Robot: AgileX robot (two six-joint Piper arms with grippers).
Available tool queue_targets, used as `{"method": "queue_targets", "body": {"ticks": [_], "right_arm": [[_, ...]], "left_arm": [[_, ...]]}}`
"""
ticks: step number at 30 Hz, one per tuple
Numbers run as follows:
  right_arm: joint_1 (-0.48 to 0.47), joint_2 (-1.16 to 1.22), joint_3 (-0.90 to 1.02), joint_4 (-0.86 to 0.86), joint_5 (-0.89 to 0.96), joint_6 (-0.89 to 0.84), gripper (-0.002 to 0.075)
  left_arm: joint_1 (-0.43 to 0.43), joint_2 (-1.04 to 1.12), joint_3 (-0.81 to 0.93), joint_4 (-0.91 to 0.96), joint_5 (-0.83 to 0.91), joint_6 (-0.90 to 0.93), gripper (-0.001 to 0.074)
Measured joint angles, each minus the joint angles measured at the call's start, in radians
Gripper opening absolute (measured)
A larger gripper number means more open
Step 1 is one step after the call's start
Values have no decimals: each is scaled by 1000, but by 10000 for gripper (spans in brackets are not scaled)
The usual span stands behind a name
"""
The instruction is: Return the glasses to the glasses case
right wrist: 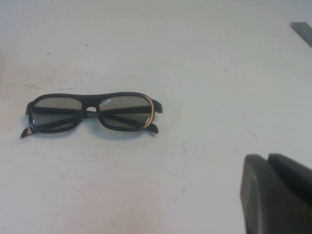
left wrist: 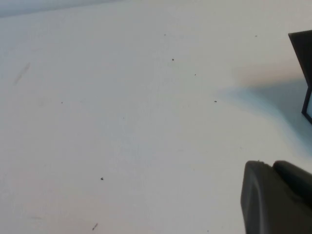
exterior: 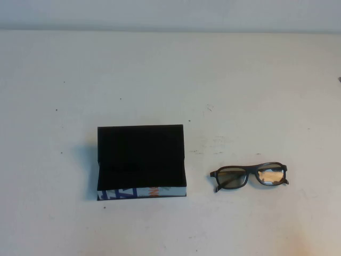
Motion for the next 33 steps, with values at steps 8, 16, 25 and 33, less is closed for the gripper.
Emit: {"method": "queue_targets", "body": {"ticks": [8,16,25,33], "right_arm": [[0,0,0,6,0,0,-12],[0,0,0,95,-26,0,-12],[0,0,0,138,-30,0,-13],[0,0,0,139,-30,0,-13]], "left_arm": [[0,0,0,0,0,0,-1],[0,0,0,0,0,0,-1],[0,0,0,0,0,0,-1],[0,0,0,0,0,0,-1]]}}
